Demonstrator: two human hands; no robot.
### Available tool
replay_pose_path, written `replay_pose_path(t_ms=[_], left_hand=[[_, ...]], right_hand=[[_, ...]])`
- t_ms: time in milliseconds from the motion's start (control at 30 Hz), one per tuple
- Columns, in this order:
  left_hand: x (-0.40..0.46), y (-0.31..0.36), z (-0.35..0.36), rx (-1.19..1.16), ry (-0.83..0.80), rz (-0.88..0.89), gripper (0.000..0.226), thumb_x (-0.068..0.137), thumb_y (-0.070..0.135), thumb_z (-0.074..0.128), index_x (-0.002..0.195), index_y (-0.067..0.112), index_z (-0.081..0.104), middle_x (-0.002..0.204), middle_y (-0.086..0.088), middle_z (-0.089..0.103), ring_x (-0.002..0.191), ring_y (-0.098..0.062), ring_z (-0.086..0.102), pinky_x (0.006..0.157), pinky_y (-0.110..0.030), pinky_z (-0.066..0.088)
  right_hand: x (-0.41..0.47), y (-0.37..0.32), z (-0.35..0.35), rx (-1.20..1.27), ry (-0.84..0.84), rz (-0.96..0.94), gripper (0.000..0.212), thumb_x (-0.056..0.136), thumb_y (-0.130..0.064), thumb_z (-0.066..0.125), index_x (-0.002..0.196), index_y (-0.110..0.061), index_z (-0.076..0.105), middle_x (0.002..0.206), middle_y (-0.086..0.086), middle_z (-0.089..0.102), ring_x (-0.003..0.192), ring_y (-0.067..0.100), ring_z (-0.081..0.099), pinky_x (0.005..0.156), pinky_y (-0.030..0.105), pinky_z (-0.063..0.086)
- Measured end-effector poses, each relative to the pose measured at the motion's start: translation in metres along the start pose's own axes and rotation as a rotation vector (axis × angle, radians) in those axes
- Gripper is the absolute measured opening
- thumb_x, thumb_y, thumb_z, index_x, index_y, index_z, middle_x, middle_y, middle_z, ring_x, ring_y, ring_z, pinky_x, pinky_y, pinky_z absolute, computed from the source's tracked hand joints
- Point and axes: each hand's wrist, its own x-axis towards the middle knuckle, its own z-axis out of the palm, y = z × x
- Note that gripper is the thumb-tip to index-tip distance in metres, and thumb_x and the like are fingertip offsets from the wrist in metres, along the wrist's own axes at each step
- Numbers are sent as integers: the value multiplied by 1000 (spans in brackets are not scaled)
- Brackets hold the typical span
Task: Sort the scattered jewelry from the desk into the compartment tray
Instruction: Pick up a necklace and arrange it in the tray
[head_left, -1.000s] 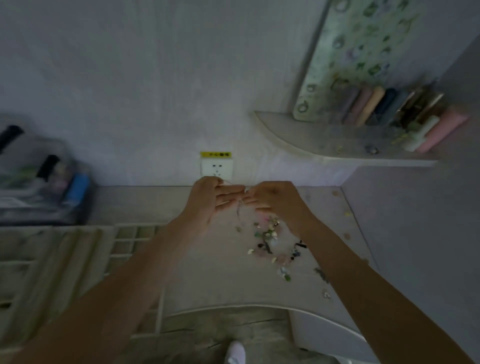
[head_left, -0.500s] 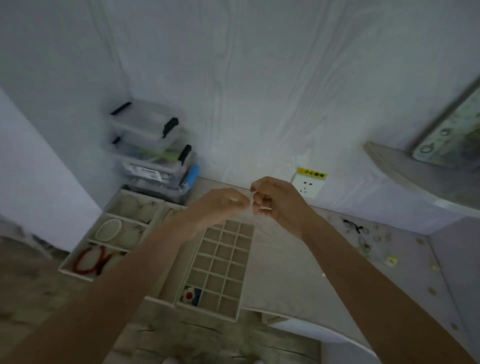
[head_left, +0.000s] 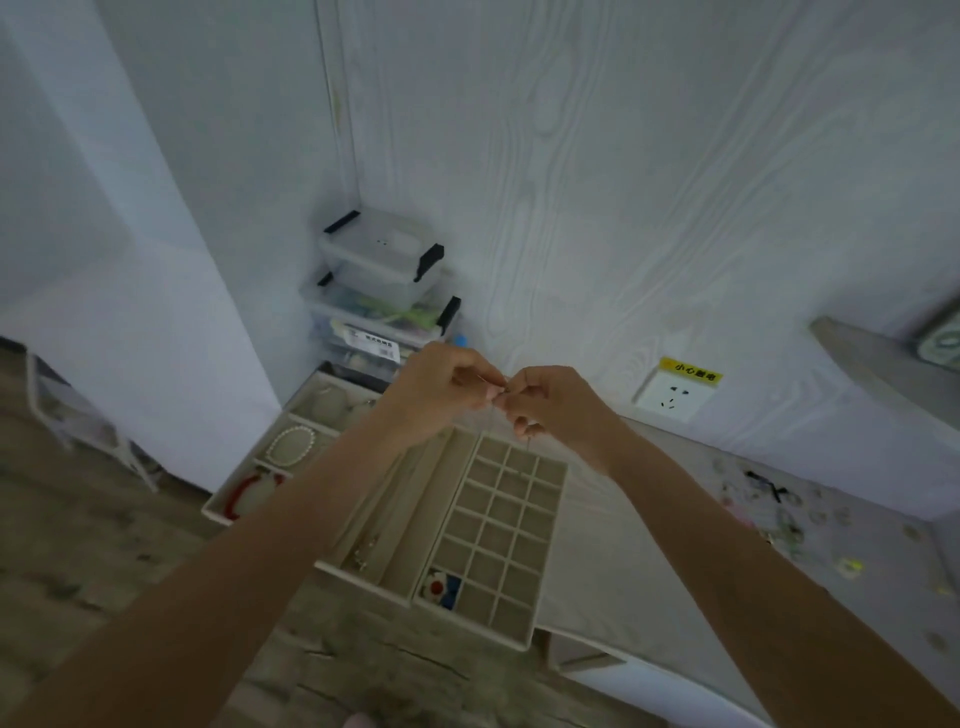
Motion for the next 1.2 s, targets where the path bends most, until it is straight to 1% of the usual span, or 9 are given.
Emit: replay_pose_path(t_ms=[167, 300, 433, 667, 800, 867, 1000, 1133, 1200], left_hand=[[-4, 2, -9, 53, -15, 8, 9, 86, 10, 63, 90, 16, 69, 80, 9, 68, 77, -2, 64, 76, -17, 52], [-6, 2, -15, -129, -45, -48, 12, 86, 6, 63, 83, 18, 64, 81, -3, 71, 75, -11, 69, 76, -25, 55], [-8, 0, -16, -220, -39, -120, 13, 89, 6, 57, 84, 17, 63, 78, 0, 71, 68, -4, 67, 70, -20, 53], [-17, -11, -24, -137, -3, -149, 13, 86, 1, 60, 82, 13, 63, 77, -9, 69, 69, -16, 66, 80, -33, 56], [-24, -20, -24, 24, 10, -162, 10, 85, 5, 60, 91, 9, 67, 73, -8, 69, 63, -11, 64, 73, -26, 54], [-26, -24, -23, 57, 42, -173, 16, 87, 7, 57, 97, 13, 68, 74, -3, 68, 63, -7, 63, 68, -17, 52], [-30, -32, -23, -98, 72, -215, 18, 89, 1, 55, 96, 11, 69, 87, -8, 69, 75, -16, 66, 74, -19, 55], [-37, -35, -25, -197, 121, -288, 18, 91, -2, 49, 96, 1, 66, 77, -3, 63, 65, -4, 61, 60, -8, 50], [-40, -37, -29, -325, 139, -365, 19, 92, -2, 45, 91, 3, 63, 77, -4, 63, 67, -6, 61, 61, -7, 50]], right_hand=[[-2, 1, 1, -45, -19, -21, 1, 87, -4, 63, 86, -5, 62, 65, 3, 58, 54, 11, 53, 55, 20, 48], [-5, 1, 3, 61, -163, 28, 25, 85, -4, 64, 108, -15, 61, 84, 6, 68, 69, 13, 65, 65, 26, 55], [-4, 5, 7, 42, -206, 29, 8, 88, -7, 62, 93, -11, 67, 81, 5, 68, 76, 15, 67, 80, 32, 57], [0, 12, 5, -68, -78, -6, 6, 85, -14, 67, 91, -13, 69, 82, -1, 72, 71, 4, 68, 52, 14, 45], [6, 16, 7, -277, 45, -77, 13, 87, -15, 65, 99, -13, 71, 78, -5, 70, 62, -6, 64, 41, 11, 41], [12, 19, 8, -464, 70, -140, 14, 89, -10, 61, 98, -13, 72, 76, -8, 66, 55, -11, 61, 39, 11, 43], [20, 28, 14, -628, -27, -135, 8, 86, -13, 65, 86, -14, 72, 77, -2, 71, 45, -5, 58, 51, 12, 49], [23, 32, 19, -385, -144, 16, 19, 92, -19, 58, 77, -14, 68, 60, -1, 68, 35, 5, 42, 41, 17, 38], [25, 31, 17, -280, -209, 38, 11, 91, -15, 59, 96, -20, 66, 60, 1, 67, 34, 5, 36, 36, 15, 29]])
